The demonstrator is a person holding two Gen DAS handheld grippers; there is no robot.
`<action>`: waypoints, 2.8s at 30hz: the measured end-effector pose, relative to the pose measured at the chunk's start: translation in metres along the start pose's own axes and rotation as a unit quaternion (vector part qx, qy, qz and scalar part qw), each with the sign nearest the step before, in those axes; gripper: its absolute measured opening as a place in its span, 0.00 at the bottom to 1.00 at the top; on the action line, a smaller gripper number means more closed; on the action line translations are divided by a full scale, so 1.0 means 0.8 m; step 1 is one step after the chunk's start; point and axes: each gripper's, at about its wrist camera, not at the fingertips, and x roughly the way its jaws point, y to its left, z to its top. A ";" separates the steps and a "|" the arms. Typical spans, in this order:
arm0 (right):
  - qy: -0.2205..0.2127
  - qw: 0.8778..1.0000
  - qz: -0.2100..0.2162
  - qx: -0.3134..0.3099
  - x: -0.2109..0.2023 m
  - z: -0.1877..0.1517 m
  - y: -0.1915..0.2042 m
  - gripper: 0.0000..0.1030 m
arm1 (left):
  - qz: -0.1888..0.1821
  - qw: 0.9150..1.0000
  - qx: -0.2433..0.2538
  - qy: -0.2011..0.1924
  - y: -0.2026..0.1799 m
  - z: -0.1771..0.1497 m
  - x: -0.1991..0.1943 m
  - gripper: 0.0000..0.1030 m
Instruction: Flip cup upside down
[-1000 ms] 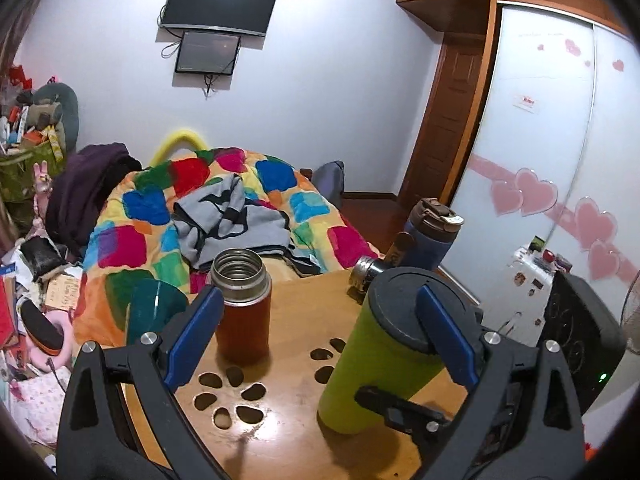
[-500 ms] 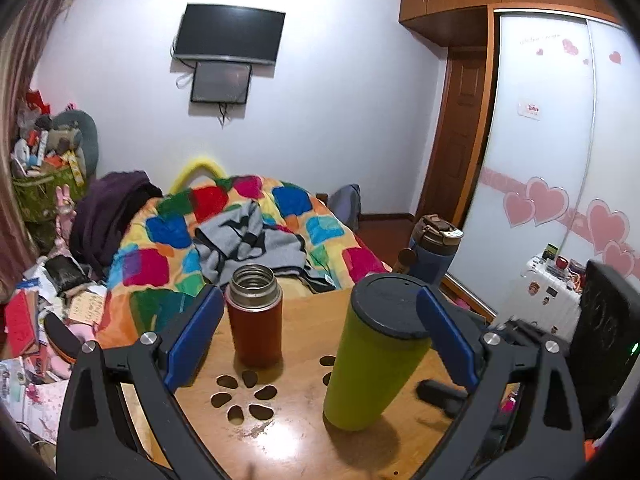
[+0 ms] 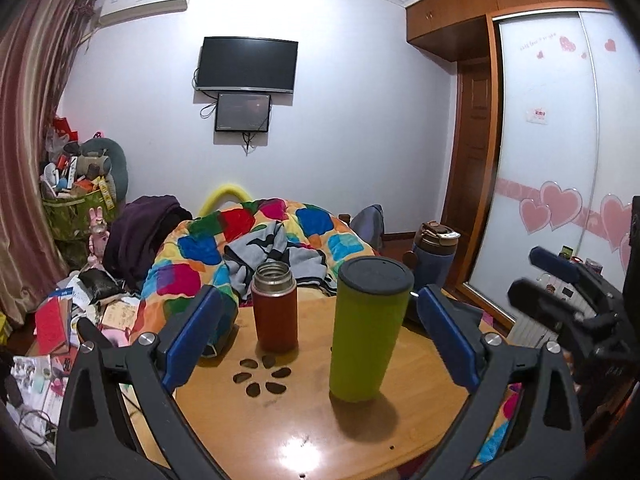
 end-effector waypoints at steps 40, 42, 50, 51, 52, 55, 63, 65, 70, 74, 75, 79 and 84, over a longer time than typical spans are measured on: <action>0.000 0.999 -0.028 0.015 -0.023 -0.009 0.003 1.00 | 0.017 1.000 0.009 -0.015 -0.028 -0.027 -0.032 1.00; 0.001 0.999 -0.028 0.016 -0.022 -0.010 0.004 1.00 | 0.017 1.000 0.009 -0.015 -0.028 -0.027 -0.032 1.00; 0.001 0.999 -0.026 0.018 -0.021 -0.012 0.003 1.00 | 0.016 1.000 0.008 -0.014 -0.030 -0.027 -0.032 1.00; 0.001 0.999 -0.026 0.018 -0.021 -0.013 0.003 1.00 | 0.016 1.000 0.009 -0.014 -0.031 -0.027 -0.032 1.00; 0.001 0.999 -0.026 0.018 -0.021 -0.013 0.003 1.00 | 0.016 1.000 0.008 -0.014 -0.030 -0.027 -0.032 1.00; 0.001 0.999 -0.026 0.018 -0.021 -0.012 0.003 1.00 | 0.016 1.000 0.008 -0.014 -0.031 -0.027 -0.032 1.00; 0.000 0.999 -0.026 0.020 -0.022 -0.014 0.003 1.00 | 0.013 1.000 0.006 -0.012 -0.033 -0.027 -0.030 1.00; 0.000 0.999 -0.026 0.019 -0.022 -0.015 0.003 1.00 | 0.014 1.000 0.007 -0.013 -0.032 -0.027 -0.031 1.00; 0.001 0.999 -0.025 0.020 -0.020 -0.016 0.003 1.00 | 0.015 1.000 0.007 -0.012 -0.033 -0.027 -0.031 1.00; 0.001 0.999 -0.025 0.021 -0.021 -0.016 0.002 1.00 | 0.013 1.000 0.007 -0.010 -0.034 -0.026 -0.029 1.00; 0.001 0.999 -0.025 0.021 -0.021 -0.016 0.002 1.00 | 0.013 1.000 0.007 -0.010 -0.033 -0.026 -0.029 1.00; 0.001 0.999 -0.026 0.021 -0.021 -0.016 0.003 1.00 | 0.013 1.000 0.011 -0.011 -0.035 -0.026 -0.029 1.00; 0.001 0.999 -0.026 0.021 -0.021 -0.016 0.003 1.00 | 0.013 1.000 0.016 -0.013 -0.039 -0.027 -0.028 1.00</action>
